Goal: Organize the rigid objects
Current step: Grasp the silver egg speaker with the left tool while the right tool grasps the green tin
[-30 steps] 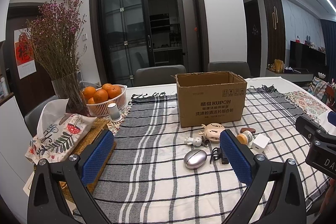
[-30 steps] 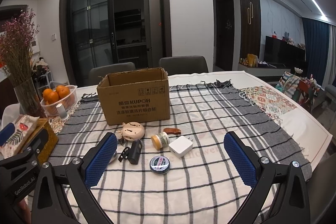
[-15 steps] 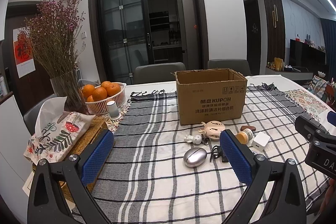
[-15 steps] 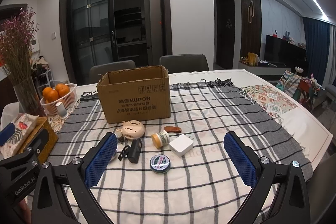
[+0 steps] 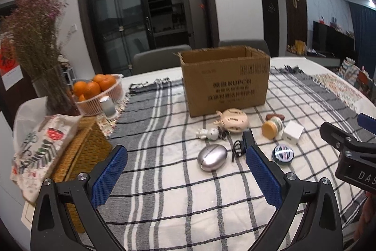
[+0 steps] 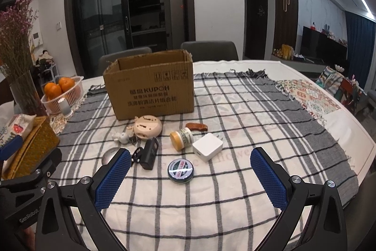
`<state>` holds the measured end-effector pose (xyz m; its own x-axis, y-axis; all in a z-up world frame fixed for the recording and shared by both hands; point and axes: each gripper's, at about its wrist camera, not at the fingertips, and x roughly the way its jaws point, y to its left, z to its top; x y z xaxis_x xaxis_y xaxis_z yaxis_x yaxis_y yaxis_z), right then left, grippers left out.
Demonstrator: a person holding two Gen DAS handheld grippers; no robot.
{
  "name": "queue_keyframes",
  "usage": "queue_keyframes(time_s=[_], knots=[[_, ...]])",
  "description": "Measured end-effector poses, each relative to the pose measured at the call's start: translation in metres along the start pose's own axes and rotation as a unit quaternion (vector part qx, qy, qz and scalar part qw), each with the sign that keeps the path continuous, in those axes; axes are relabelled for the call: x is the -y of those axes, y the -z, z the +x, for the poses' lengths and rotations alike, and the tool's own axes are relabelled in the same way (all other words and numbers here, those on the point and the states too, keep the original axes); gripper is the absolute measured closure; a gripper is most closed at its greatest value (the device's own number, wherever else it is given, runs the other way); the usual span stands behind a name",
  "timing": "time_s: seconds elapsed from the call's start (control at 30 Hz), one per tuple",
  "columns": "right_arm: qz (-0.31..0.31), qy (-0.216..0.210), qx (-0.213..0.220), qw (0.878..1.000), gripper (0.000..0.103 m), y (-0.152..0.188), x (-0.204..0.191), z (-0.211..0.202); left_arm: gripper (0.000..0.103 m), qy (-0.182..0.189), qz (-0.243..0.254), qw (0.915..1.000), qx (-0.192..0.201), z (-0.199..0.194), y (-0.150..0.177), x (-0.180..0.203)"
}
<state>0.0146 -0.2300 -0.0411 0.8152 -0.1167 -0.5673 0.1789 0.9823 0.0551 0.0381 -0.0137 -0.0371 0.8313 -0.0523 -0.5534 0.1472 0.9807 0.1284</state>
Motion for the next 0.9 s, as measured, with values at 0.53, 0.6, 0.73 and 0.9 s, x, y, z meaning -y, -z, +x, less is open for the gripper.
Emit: queue_keyframes(time_s=[0.53,0.6,0.73,0.9], knots=[[-0.019,-0.01,-0.088,0.996,0.002,0.016,-0.012,0.082,0.007,0.064,0.056,0.9945,-0.061,0.083,0.011,0.009],[-0.021,-0.012,-0.096,0.995,0.004,0.018,-0.013,0.091,0.009,0.072,0.062,0.9932,-0.067,0.093,0.012,0.01],[-0.023,-0.011,-0.111,0.993,0.007,0.023,-0.016,0.108,0.011,0.086,0.072,0.9908,-0.076,0.111,0.015,0.013],[-0.025,-0.014,-0.131,0.991,0.014,0.028,-0.018,0.127,0.016,0.105,0.072,0.9871,-0.096,0.132,0.019,0.015]])
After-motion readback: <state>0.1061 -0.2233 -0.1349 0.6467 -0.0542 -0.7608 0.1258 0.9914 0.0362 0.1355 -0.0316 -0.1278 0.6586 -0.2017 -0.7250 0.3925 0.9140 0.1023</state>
